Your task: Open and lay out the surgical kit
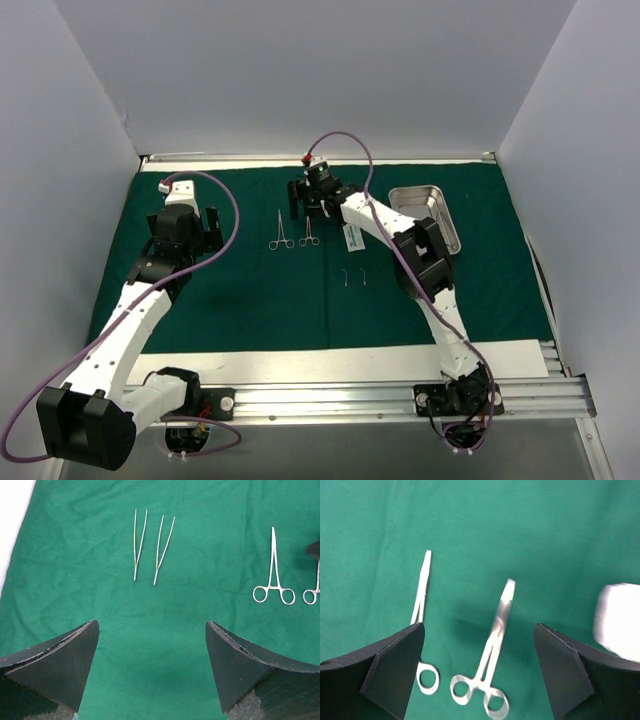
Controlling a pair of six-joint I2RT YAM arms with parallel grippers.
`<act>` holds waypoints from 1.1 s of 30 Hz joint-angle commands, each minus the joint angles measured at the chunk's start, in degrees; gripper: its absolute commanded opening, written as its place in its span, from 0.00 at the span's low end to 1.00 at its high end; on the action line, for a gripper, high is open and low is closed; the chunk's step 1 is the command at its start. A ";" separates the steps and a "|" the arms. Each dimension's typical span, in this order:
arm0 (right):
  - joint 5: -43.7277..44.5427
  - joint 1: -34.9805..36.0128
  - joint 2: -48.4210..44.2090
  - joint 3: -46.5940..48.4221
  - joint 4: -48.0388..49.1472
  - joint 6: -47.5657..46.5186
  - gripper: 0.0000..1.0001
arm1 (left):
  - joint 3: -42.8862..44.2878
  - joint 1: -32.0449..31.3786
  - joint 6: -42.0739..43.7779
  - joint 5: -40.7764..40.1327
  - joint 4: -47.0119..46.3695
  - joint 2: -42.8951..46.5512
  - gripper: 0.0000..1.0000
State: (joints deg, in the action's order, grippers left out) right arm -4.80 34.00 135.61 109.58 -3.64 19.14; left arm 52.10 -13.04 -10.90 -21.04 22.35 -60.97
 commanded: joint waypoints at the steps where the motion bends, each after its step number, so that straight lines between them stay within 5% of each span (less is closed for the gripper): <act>1: 10.92 -1.21 -10.44 -0.24 -6.64 -1.99 0.85 | 0.29 -0.23 0.17 -0.50 -0.82 0.50 0.97; 10: 19.56 -11.49 -21.35 -14.72 -11.39 -1.91 0.81 | 0.20 -0.23 0.17 -0.58 -0.82 0.85 0.97; 17: 18.34 -23.53 -27.06 -26.68 -10.16 -0.68 0.75 | 0.20 -0.32 0.26 -0.50 -0.82 0.68 0.97; 33: 9.37 -33.73 -23.82 -32.59 -9.28 2.48 0.51 | 0.20 -0.23 0.17 -0.50 -0.90 0.24 0.97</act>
State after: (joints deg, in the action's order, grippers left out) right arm 6.52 0.75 111.85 77.65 -12.21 20.36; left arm 52.10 -13.06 -10.90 -21.04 22.50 -60.97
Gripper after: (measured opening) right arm 0.521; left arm 0.969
